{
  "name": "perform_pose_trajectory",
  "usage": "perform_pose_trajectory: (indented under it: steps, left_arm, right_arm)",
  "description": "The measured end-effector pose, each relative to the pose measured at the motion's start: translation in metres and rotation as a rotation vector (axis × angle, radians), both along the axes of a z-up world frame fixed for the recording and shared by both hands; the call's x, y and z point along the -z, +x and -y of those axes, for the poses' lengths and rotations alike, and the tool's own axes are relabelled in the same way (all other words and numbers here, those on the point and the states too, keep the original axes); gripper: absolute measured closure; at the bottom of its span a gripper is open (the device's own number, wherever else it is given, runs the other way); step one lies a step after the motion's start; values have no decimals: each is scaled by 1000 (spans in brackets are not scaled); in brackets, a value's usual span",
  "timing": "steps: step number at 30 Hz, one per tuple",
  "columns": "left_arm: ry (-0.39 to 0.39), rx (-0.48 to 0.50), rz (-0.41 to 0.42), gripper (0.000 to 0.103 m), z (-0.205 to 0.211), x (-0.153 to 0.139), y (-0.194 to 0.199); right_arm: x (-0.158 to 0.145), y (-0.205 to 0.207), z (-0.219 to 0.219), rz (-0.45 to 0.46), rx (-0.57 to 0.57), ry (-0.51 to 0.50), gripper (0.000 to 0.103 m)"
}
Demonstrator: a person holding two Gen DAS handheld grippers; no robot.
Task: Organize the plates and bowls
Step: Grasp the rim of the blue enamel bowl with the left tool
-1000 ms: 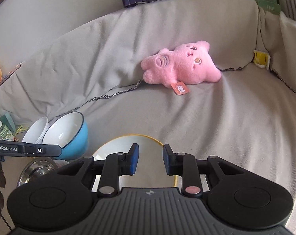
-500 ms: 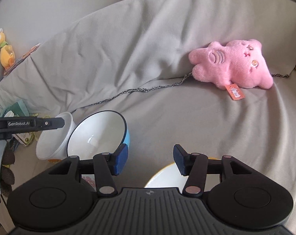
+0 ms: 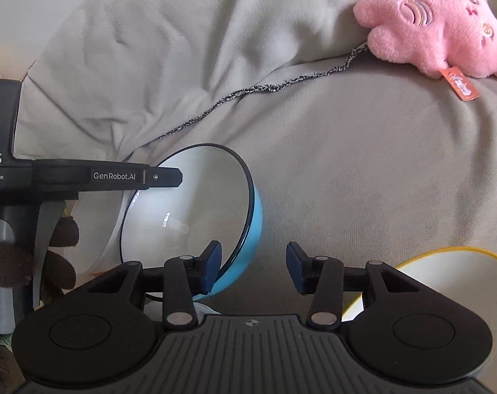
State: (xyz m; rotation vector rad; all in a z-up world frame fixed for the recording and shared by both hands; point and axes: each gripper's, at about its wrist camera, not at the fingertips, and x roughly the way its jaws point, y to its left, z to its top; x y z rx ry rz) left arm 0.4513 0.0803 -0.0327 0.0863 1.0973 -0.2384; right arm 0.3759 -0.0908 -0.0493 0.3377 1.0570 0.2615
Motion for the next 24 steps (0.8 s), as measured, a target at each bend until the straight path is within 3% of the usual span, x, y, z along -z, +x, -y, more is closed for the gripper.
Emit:
perform_pose_trajectory:
  steps: [2,6,9,17,24]
  left_arm:
    - [10,21,-10,61,5,3,1]
    - [42,38,6,58,11,2,-3]
    - [51,42,7,54,16,0,-5]
    - [-43,83,-35,59,40,11,-8]
    - [10,97,-88,60,58,36,-9]
  right_arm:
    - [7,7,-4,-31,-8,17,63]
    - [23,19,-18,-96,-52,28,70]
    - [22,19,-21,-88,-62,-4,73]
    - [2,18,26,-14,-3,-44,77]
    - [16,38,43,-89,23,-54,78]
